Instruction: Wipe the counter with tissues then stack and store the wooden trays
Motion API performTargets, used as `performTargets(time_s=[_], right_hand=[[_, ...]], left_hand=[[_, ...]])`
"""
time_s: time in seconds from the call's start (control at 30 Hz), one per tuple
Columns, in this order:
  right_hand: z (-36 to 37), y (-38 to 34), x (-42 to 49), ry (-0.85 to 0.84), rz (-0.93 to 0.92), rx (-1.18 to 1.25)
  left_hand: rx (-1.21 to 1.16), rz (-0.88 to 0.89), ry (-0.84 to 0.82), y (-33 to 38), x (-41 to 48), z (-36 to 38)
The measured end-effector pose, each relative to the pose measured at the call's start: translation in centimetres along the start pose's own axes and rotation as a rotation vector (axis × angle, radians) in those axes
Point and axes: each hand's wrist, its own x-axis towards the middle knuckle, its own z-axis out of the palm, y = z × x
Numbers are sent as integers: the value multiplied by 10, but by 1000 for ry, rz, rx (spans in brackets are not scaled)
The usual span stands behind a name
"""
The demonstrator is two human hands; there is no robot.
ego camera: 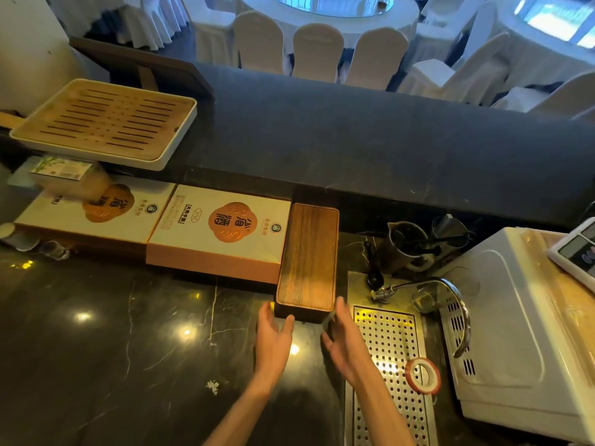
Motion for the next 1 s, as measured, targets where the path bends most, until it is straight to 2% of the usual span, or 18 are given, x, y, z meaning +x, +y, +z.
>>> performTargets(time_s=[0.1, 0.17, 0.3, 0.43, 0.5, 0.53, 0.63, 0.7, 0.77, 0.87, 1.0], right_hand=[[7, 5, -1, 20, 81, 470], [12, 1, 1, 29, 83, 628], [16, -6, 7, 16, 83, 705], [12, -3, 0, -1, 36, 686], [11, 1, -9, 23, -20, 480], [11, 2, -13, 47, -59, 271], [7, 7, -23, 73, -288, -603], [1, 14, -26, 79, -527, -1119], [-1, 20, -27, 113, -660, -1487], [4, 21, -26, 170, -667, -1671], [17, 16, -32, 190, -642, -1660]], left_hand=[[-266, -109, -79, 4, 1, 7], [-409, -137, -88, 9, 6, 11], [-544, -164, -103, 14, 11, 18], [-459, -125, -176, 12, 5, 9], [-345, -107, -167, 16, -1, 1], [-275, -81, -120, 17, -3, -3], [17, 126, -25, 23, -10, -11], [374, 361, -61, 21, -16, -13], [761, 558, -109, 13, -19, -13], [1044, 585, -104, 6, -16, -15], [1062, 541, -100, 23, -16, -10]])
